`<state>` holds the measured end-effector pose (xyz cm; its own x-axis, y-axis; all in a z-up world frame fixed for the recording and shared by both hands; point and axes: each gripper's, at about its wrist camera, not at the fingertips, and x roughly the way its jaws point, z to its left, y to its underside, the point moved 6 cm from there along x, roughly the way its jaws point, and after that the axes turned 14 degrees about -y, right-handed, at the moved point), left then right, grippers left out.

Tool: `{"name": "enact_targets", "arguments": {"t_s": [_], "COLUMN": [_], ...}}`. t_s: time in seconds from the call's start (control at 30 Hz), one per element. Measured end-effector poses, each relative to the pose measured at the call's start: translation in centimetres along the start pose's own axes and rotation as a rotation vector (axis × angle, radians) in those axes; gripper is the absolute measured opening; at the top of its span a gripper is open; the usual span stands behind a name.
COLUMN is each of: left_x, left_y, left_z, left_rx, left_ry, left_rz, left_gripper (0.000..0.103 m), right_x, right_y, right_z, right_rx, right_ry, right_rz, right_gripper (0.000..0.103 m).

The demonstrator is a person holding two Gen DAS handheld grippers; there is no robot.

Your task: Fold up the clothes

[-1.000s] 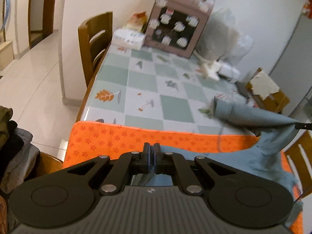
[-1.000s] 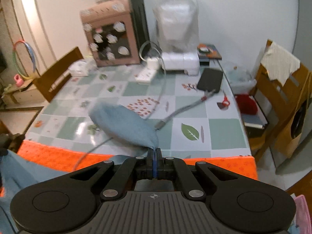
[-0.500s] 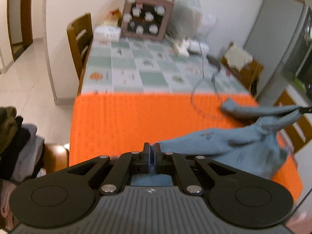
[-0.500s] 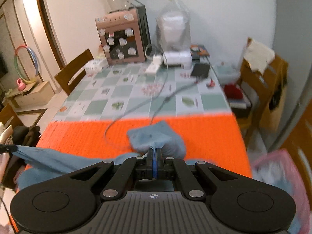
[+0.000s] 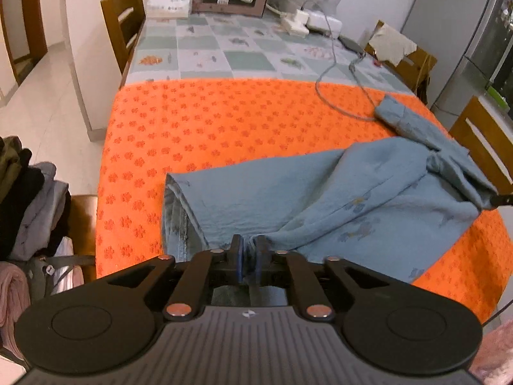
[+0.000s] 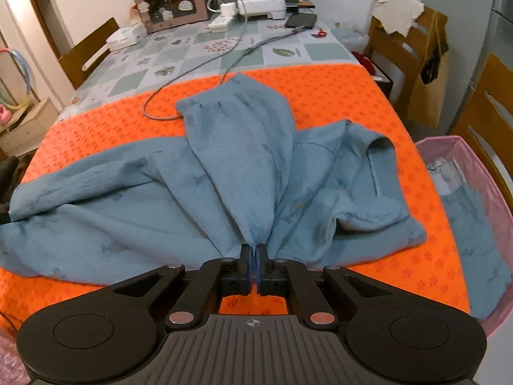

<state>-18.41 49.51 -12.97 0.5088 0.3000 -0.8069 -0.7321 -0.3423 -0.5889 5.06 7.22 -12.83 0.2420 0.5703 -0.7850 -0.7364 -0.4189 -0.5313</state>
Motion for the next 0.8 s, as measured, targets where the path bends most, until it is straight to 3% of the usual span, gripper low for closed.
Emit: {"name": "enact_targets", "arguments": {"t_s": [0.03, 0.07, 0.1, 0.13, 0.2, 0.23, 0.43, 0.53, 0.6, 0.67, 0.73, 0.8], "left_x": [-0.6, -1.1, -1.7, -2.2, -3.2, -3.4, -4.2, -4.1, -4.1, -3.9, -3.6, -3.3], "left_y": [-0.3, -0.7, -1.2, -1.6, -2.5, -3.0, -5.3, -6.1, -6.4, -6.8, -7.3, -8.0], "left_z": [-0.1, -0.2, -0.5, -0.7, -1.2, -1.5, -4.3, -5.9, -7.0, -8.1, -9.4, -10.9], "left_rx": [-0.003, -0.007, -0.01, -0.012, -0.017, -0.023, -0.029, -0.035, -0.041, -0.048, -0.059, -0.071], "left_ry": [0.0, 0.001, 0.003, 0.006, 0.012, 0.019, 0.052, 0.048, 0.036, 0.023, 0.007, -0.011], "left_rz": [-0.014, -0.028, -0.044, -0.061, -0.094, -0.094, -0.111, -0.115, -0.12, -0.118, -0.117, -0.115], "left_gripper": [0.035, 0.046, 0.062, 0.07, 0.081, 0.086, 0.09, 0.09, 0.09, 0.09, 0.091, 0.091], "right_x": [-0.1, -0.5, -0.9, -1.4, -2.3, -2.7, -4.5, -5.0, -5.0, -4.7, -4.3, -3.9], "right_y": [0.0, -0.1, -0.1, -0.2, -0.6, -0.7, -1.6, -2.2, -2.6, -3.0, -3.2, -3.5], "right_z": [0.1, 0.3, 0.4, 0.6, 0.9, 1.0, 1.2, 1.0, 0.6, 0.0, -0.7, -1.5], "right_rx": [-0.001, -0.003, -0.004, -0.009, -0.02, -0.022, -0.043, -0.039, -0.035, -0.032, -0.034, -0.046], "right_ry": [0.004, 0.007, 0.009, 0.013, 0.017, 0.019, 0.021, 0.003, -0.02, -0.043, -0.063, -0.085], "right_rz": [-0.008, -0.023, -0.039, -0.056, -0.083, -0.09, -0.127, -0.15, -0.158, -0.153, -0.144, -0.141], "right_gripper": [0.012, 0.027, 0.035, 0.048, 0.05, 0.053, 0.059, 0.057, 0.044, 0.013, 0.004, 0.004]}}
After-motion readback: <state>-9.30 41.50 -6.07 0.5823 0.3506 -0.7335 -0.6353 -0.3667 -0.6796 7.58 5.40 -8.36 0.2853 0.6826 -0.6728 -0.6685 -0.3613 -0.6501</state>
